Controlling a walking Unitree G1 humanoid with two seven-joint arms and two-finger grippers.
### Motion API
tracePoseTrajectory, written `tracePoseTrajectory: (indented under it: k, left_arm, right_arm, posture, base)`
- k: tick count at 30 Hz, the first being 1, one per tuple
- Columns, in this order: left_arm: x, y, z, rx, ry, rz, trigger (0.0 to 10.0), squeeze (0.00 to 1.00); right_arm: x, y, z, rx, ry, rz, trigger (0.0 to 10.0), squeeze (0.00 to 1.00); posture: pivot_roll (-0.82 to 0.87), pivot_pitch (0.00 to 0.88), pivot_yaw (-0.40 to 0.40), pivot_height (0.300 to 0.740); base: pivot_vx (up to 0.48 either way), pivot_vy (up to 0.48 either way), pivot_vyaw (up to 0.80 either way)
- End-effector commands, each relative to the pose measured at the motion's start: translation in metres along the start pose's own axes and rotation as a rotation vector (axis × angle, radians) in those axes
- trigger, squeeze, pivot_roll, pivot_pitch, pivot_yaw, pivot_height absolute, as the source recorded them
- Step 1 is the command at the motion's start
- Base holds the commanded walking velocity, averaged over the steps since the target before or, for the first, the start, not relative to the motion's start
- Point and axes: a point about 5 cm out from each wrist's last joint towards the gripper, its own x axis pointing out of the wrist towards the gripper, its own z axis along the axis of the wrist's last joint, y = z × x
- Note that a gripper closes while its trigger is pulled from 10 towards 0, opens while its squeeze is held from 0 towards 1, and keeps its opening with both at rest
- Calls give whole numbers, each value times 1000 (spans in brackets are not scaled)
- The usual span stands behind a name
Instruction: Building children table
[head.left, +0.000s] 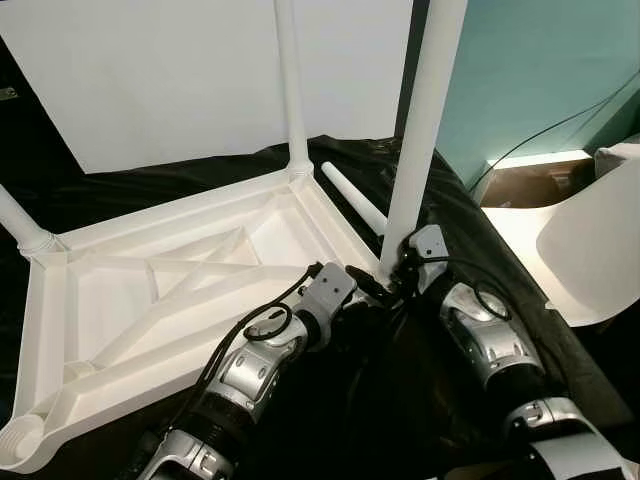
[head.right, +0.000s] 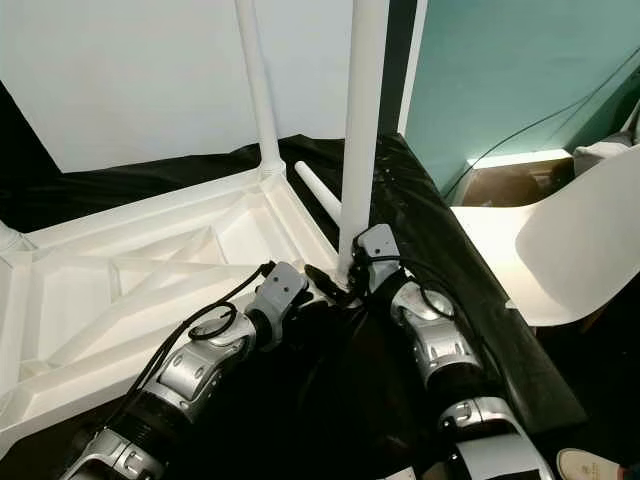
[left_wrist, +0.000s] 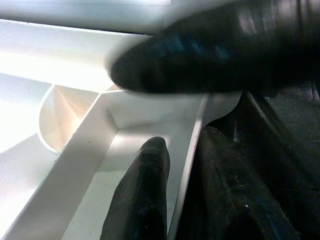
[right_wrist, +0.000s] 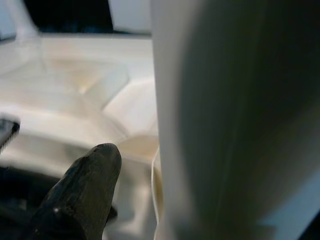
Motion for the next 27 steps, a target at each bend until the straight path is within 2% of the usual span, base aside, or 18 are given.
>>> tracePoseTrajectory:
  k: [1, 3, 4, 10, 12, 13, 14, 17, 18, 19, 20, 21, 22, 24, 27]
  left_arm:
    - [-1, -14, -40, -99, 148, -104, 10000, 0]
    - [-2, -13, -41, -100, 149, -100, 10000, 0]
    - [-4, -12, -41, -102, 150, -96, 10000, 0]
    - [-7, -11, -45, -103, 161, -91, 10000, 0]
    - [-10, -10, -45, -97, 167, -90, 10000, 0]
    - [-10, -10, -45, -97, 167, -90, 10000, 0]
    - [-10, -10, -44, -95, 166, -89, 10000, 0]
    - [-10, -10, -42, -94, 164, -89, 10000, 0]
    - [-9, -10, -41, -93, 162, -89, 10000, 0]
    - [-8, -11, -41, -93, 160, -89, 10000, 0]
    - [-8, -11, -41, -93, 160, -89, 10000, 0]
    - [-7, -12, -42, -92, 161, -97, 10000, 0]
    - [-7, -12, -42, -92, 161, -97, 10000, 0]
    - [-7, -12, -43, -90, 165, -99, 10000, 0]
    - [-7, -11, -43, -85, 166, -100, 10000, 0]
  right_arm:
    - [2, 1, -3, 13, 30, 43, 10000, 0]
    - [2, 1, -5, 17, 48, 62, 10000, 0]
    - [2, 1, -6, 33, 53, 63, 0, 0]
    - [3, 10, -13, 72, 54, 47, 0, 0]
    - [3, 24, -20, 110, 31, -30, 0, 0]
    - [3, 24, -20, 110, 31, -30, 0, 0]
    - [3, 31, -25, 145, 28, -97, 0, 0]
    - [2, 35, -29, 166, 34, -155, 0, 0]
    - [-1, 38, -33, 176, 32, -240, 0, 0]
    - [-4, 39, -35, 174, 23, -317, 0, 0]
    - [-4, 39, -35, 174, 23, -317, 0, 0]
    - [-12, 26, -32, 154, -16, -532, 0, 0]
    - [-12, 26, -32, 154, -16, -532, 0, 0]
    - [-15, 17, -29, 161, -35, -640, 0, 0]
    - [-13, 15, -27, 171, -40, -644, 0, 0]
  posture:
    - [50, 0, -31, 740]
    - [56, 0, -31, 740]
    - [59, 0, -29, 740]
    - [66, 0, -14, 740]
    - [86, 0, -4, 740]
    - [86, 0, -4, 740]
    - [86, 0, -4, 740]
    - [86, 0, -4, 740]
    - [86, 0, -15, 740]
    - [86, 0, -15, 740]
    - [86, 0, -15, 740]
    - [78, 0, -15, 740]
    - [78, 0, -15, 740]
    - [73, 0, -14, 740]
    - [73, 0, -14, 740]
  base:
    - [0, 0, 0]
    - [0, 0, 0]
    - [0, 0, 0]
    - [0, 0, 0]
    - [0, 0, 0]
    - [0, 0, 0]
    - [0, 0, 0]
    - [0, 0, 0]
    - [0, 0, 0]
    - [0, 0, 0]
    - [0, 0, 0]
    - [0, 0, 0]
    - [0, 0, 0]
    - [0, 0, 0]
    - [0, 0, 0]
